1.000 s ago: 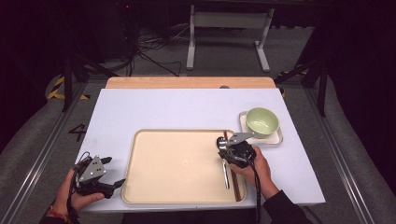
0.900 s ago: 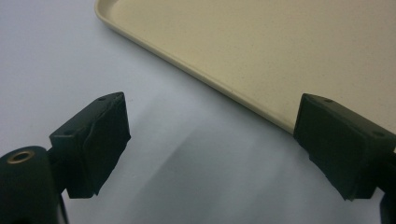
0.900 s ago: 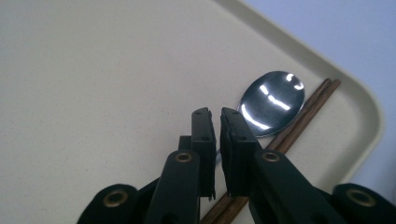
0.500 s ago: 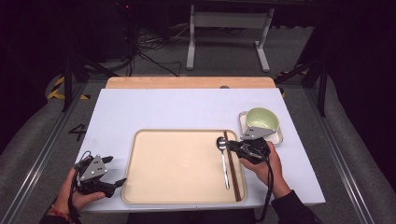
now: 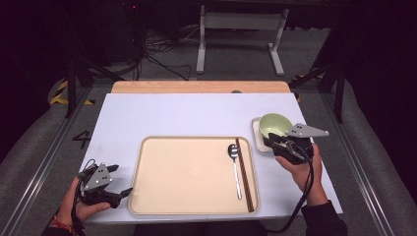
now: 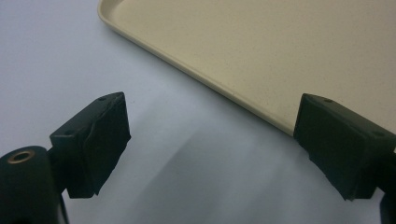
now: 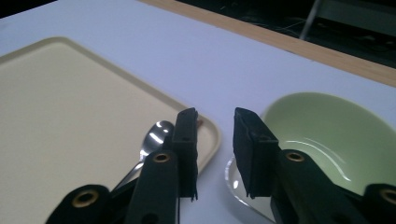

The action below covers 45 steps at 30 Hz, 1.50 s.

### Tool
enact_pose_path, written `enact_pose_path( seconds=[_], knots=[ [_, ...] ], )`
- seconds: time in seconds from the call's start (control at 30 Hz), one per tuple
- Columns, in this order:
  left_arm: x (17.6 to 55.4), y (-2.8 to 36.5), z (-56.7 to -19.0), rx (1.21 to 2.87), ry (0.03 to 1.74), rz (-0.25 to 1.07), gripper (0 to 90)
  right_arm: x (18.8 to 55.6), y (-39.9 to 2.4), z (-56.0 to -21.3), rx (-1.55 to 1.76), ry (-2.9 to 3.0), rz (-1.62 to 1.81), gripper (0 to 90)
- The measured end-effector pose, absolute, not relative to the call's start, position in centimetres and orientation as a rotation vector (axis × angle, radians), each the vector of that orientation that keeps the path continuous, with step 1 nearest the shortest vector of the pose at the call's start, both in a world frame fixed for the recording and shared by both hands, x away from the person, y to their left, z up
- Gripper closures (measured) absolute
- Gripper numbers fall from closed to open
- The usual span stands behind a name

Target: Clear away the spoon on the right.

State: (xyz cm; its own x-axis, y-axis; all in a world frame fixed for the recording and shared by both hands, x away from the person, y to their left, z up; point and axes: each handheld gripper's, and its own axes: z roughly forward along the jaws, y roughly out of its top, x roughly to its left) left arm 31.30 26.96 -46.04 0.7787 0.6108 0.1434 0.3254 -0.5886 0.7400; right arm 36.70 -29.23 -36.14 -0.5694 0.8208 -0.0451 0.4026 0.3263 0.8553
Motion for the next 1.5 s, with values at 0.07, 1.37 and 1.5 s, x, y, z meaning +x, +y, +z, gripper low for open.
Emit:
enact_pose_path(
  seconds=[0.07,1.37,1.5],
  knots=[
    [31.3,26.9,-46.0,2.232,0.69,0.504,11.6,36.8,-30.0,-36.0,1.081,2.094,1.172,65.2],
    [29.8,28.4,-46.4,2.229,0.756,0.532,11.4,44.4,-37.8,-41.4,1.77,1.915,1.055,38.1],
    [29.8,28.4,-46.4,2.231,0.754,0.526,11.5,45.0,-37.9,-41.8,1.765,1.937,1.062,46.9]
  ],
)
